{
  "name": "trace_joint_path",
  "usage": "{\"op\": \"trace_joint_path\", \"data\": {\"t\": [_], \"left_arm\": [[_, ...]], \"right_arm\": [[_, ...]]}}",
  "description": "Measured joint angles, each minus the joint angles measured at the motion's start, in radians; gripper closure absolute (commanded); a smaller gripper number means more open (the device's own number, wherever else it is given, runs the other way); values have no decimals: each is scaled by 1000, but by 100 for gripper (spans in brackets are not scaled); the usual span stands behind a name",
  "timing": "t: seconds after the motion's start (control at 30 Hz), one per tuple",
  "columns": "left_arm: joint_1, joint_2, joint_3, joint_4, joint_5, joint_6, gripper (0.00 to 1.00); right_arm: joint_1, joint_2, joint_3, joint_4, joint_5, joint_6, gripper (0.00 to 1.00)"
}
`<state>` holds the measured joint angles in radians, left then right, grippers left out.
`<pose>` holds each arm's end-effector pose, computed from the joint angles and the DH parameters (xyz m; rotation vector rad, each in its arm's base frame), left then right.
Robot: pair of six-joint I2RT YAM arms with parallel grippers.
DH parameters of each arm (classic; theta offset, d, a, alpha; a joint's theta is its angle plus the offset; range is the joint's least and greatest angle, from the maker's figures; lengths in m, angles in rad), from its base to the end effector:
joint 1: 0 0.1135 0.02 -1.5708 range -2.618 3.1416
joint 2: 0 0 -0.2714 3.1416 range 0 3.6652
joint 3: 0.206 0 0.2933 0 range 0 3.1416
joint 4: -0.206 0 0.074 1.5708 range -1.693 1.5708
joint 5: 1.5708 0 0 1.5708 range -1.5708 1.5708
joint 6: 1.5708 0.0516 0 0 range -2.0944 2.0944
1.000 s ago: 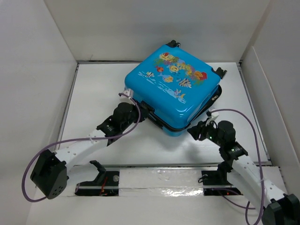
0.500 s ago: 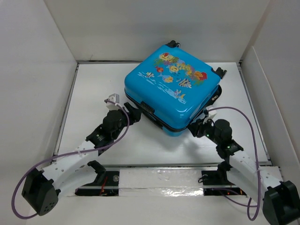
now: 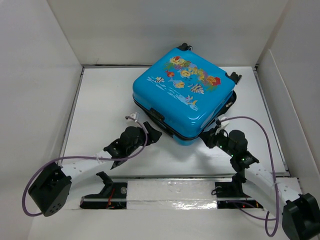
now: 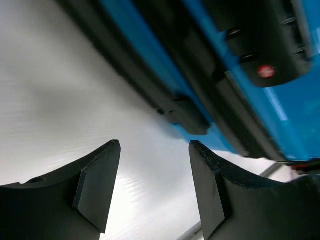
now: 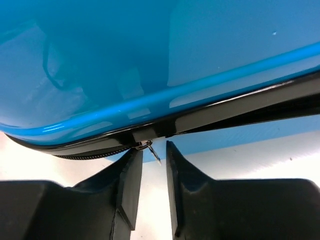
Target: Pack the luggage
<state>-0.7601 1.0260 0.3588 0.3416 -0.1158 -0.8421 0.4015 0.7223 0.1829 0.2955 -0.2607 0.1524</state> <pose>0.1930 -0.1753 0.1750 -0.1664 2.0102 -0.9576 0.1915 0.0958 0.1670 -0.4161 1.8041 0.6259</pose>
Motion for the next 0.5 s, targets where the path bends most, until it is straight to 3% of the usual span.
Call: {"op": "trace_joint_path", "data": {"t": [0.13, 0.5], "left_arm": [[-6, 42, -1, 121, 27, -20, 46], [-48, 270, 61, 320, 69, -25, 46]], "right_arm": [[17, 2, -15, 37, 7, 0, 100], [171, -171, -21, -105, 158, 46, 100]]}}
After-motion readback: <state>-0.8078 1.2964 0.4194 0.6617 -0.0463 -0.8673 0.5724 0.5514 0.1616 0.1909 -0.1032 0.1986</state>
